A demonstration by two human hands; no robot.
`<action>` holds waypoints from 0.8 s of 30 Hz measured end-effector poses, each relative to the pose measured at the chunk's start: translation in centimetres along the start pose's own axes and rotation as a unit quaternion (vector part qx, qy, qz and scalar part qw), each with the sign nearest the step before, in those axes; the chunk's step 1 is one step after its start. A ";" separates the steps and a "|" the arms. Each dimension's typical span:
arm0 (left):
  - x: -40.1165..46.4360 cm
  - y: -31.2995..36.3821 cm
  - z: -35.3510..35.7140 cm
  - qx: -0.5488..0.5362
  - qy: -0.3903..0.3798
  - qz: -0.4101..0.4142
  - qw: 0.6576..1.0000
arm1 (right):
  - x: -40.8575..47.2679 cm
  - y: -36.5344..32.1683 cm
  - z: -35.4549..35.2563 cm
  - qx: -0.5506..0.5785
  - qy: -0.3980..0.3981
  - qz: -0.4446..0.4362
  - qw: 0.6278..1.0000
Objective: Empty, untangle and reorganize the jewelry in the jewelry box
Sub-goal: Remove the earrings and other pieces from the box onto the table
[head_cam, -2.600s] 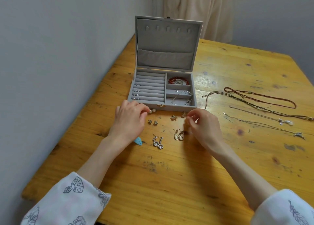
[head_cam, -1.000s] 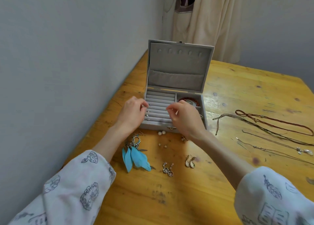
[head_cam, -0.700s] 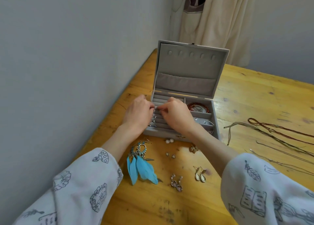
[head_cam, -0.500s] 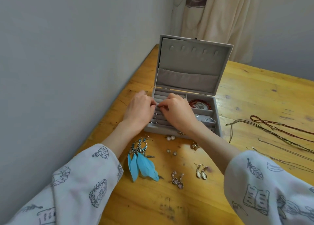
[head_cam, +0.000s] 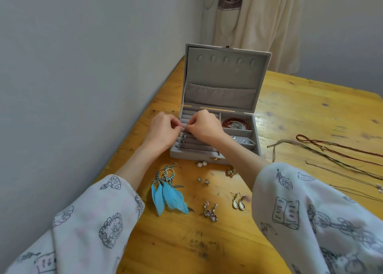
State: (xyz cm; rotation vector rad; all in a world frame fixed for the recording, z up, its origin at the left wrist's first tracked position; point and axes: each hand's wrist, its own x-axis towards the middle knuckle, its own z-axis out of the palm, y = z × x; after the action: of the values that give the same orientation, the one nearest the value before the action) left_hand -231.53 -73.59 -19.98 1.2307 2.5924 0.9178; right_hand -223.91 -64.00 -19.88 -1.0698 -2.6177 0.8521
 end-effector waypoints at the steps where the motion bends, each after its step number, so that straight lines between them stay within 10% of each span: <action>1: -0.2 0.0 -0.2 0.000 0.010 0.009 1.000 | -0.1 0.0 0.0 0.009 0.001 0.003 1.000; 12: -10.3 3.6 0.2 -0.052 0.004 0.067 0.996 | -11.8 3.0 -3.5 0.147 0.073 -0.025 0.986; 24: -21.3 6.0 5.8 -0.049 -0.033 0.088 0.994 | -24.0 9.6 0.1 0.027 0.132 -0.010 0.991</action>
State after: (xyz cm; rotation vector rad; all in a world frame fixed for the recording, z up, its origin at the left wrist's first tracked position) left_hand -211.43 -83.70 -24.11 1.4552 2.3880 1.0028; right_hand -201.02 -75.14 -24.49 -1.0603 -2.3691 0.7184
